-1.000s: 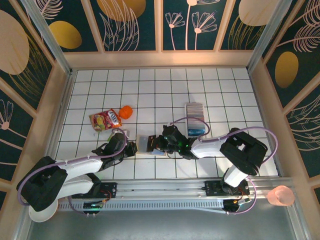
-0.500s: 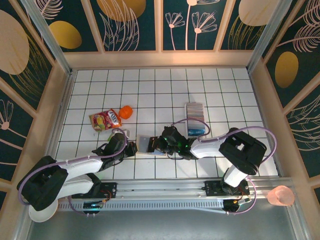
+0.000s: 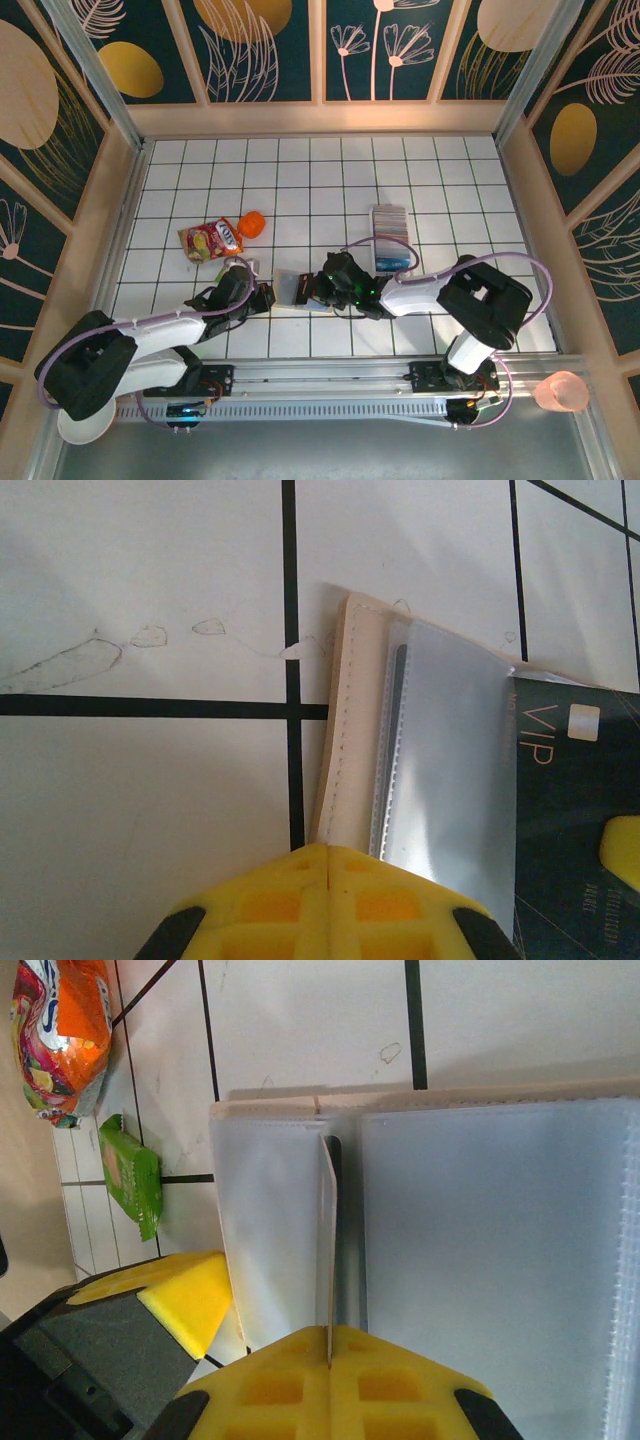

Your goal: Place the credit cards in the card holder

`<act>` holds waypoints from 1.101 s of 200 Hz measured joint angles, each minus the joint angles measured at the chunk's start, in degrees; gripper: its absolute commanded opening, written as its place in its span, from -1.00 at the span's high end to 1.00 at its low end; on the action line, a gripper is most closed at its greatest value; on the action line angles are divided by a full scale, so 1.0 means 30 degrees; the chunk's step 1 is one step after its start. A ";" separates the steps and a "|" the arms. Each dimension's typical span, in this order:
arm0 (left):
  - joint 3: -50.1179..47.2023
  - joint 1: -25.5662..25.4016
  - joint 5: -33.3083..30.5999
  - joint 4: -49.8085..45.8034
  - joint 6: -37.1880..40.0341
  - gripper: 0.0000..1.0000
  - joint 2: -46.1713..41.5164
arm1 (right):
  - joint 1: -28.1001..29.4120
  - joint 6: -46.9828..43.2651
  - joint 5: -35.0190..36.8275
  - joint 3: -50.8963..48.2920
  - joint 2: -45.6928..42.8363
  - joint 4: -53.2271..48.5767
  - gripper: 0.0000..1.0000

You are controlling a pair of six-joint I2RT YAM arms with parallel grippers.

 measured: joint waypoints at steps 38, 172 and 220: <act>0.0000 0.0000 0.0000 -0.0007 0.0000 0.91 0.0000 | 0.0000 -0.0044 -0.0153 0.0000 0.0073 0.0153 1.00; 0.0000 0.0000 0.0291 -0.0678 -0.0066 0.67 -0.0896 | 0.0036 -0.1792 0.0714 0.1435 0.0656 -0.3133 0.70; 0.0000 0.0000 0.0277 -0.0437 -0.0066 0.73 -0.0291 | 0.0066 -0.2302 0.0699 0.2266 0.1137 -0.3257 0.77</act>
